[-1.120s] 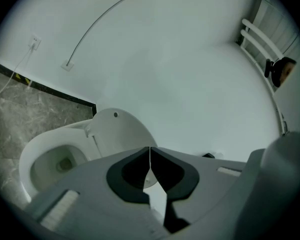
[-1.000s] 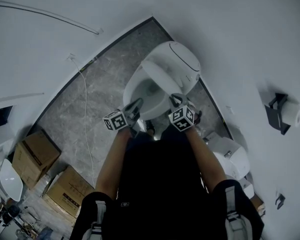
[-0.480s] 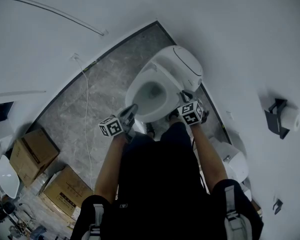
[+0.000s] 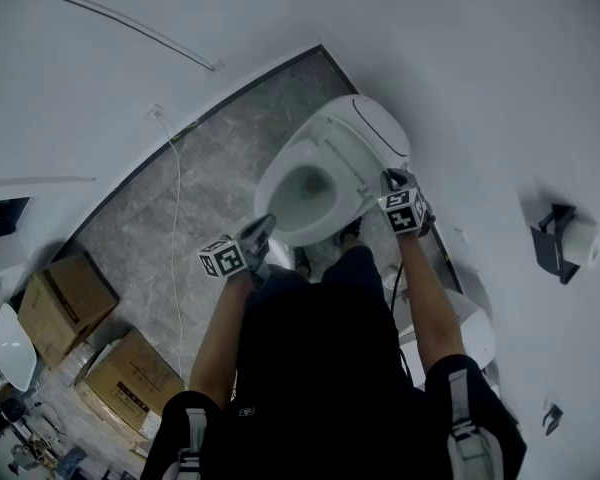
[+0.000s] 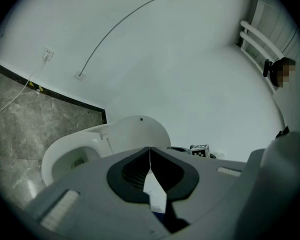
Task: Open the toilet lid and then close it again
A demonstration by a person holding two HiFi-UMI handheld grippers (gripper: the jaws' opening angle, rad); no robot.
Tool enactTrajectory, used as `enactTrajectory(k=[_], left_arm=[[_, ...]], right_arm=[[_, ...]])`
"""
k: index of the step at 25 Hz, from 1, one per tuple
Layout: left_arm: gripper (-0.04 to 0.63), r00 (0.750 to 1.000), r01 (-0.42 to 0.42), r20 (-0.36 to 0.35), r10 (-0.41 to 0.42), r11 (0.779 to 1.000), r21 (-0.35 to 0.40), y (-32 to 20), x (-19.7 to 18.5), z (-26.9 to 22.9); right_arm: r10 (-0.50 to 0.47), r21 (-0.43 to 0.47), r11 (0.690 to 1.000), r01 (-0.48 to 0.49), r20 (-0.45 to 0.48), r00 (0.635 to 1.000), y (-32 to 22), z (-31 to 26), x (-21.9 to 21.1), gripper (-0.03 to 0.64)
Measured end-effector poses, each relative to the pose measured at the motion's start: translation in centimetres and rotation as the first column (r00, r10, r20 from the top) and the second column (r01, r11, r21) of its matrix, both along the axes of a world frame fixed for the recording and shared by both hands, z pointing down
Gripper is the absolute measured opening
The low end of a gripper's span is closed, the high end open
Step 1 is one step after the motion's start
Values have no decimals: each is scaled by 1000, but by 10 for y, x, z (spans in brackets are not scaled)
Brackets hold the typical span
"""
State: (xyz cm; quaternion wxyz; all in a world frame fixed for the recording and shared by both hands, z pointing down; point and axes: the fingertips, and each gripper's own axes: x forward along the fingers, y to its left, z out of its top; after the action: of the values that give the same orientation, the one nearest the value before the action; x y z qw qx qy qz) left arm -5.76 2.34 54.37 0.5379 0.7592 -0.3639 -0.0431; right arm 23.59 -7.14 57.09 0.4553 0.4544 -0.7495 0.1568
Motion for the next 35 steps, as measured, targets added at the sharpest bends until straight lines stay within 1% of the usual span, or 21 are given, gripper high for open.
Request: enactTrajectory(k=[6, 11, 16, 21, 28, 35], left_arm=[[12, 1000, 12, -1, -12, 1000, 0, 2, -3, -4], [12, 1000, 25, 0, -25, 1000, -2, 6, -5, -2], [12, 1000, 24, -3, -24, 1000, -10, 10, -3, 0], [12, 999, 39, 3, -39, 999, 1, 9, -5, -3], [12, 999, 44, 0, -44, 999, 5, 4, -4, -4], [12, 999, 36, 2, -36, 999, -7, 5, -3, -1]], right_arm=[[25, -11, 1000, -26, -14, 1000, -17, 3, 23, 29], [59, -18, 998, -59, 7, 998, -31, 5, 37, 31], [102, -54, 993, -101, 15, 995, -41, 11, 51, 34], [89, -51, 995, -89, -4, 996, -50, 13, 62, 38], [97, -67, 993, -97, -3, 995, -60, 19, 74, 40], [91, -79, 993, -91, 4, 996, -61, 17, 72, 40]])
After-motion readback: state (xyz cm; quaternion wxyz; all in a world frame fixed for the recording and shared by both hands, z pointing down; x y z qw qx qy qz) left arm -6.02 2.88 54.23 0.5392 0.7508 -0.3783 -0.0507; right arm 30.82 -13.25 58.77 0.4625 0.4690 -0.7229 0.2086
